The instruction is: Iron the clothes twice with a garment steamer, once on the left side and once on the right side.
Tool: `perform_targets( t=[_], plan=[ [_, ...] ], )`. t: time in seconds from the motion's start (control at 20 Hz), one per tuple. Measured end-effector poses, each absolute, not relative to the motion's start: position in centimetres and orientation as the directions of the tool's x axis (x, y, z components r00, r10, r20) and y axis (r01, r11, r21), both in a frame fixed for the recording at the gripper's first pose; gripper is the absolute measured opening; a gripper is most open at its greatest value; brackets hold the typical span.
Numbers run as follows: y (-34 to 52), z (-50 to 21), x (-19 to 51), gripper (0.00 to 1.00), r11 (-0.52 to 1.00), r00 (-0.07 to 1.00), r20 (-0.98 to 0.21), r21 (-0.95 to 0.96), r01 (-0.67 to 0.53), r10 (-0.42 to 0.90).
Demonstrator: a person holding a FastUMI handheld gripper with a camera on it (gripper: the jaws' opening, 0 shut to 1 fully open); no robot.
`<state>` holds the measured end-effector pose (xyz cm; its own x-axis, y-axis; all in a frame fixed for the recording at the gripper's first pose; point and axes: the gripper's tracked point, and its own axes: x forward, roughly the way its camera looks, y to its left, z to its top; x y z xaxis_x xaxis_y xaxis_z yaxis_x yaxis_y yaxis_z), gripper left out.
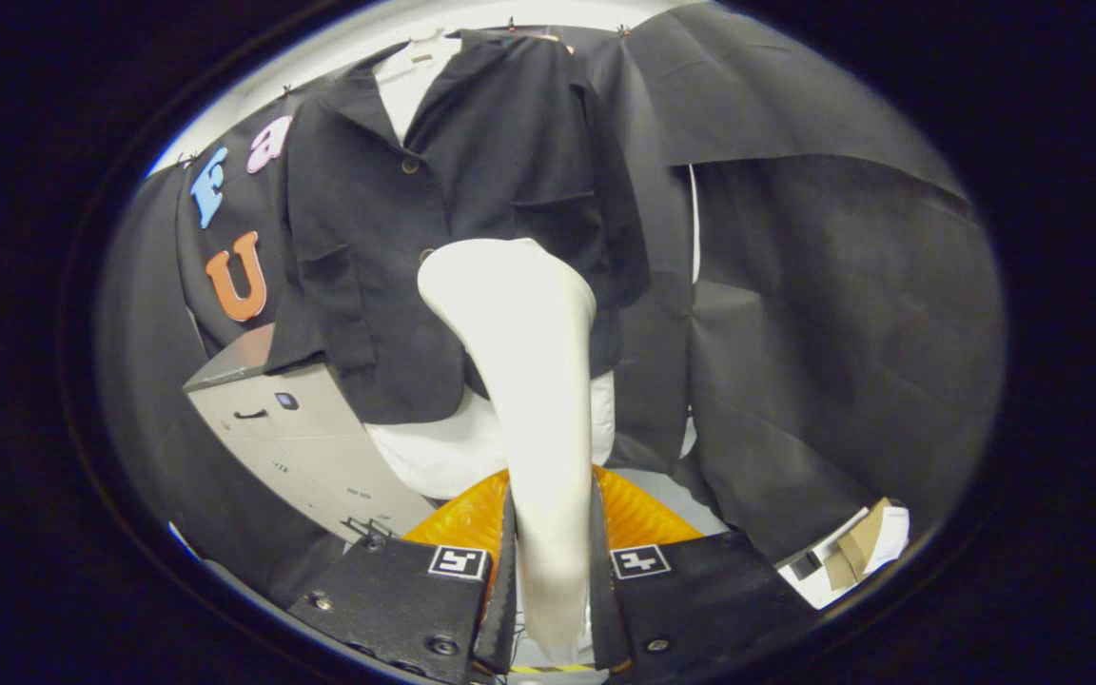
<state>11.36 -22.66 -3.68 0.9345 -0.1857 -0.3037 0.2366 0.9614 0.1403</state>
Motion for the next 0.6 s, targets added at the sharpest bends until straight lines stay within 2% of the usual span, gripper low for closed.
perform_targets(
  t=[0.3, 0.6],
  plan=[
    [-16.2, -2.3, 3.6, 0.34, 0.958, 0.95, -0.241, 0.153, 0.241, -0.201],
    [-9.6, -2.4, -1.1, 0.34, 0.977, 0.963, -0.222, 0.114, 0.18, -0.151]
  ],
)
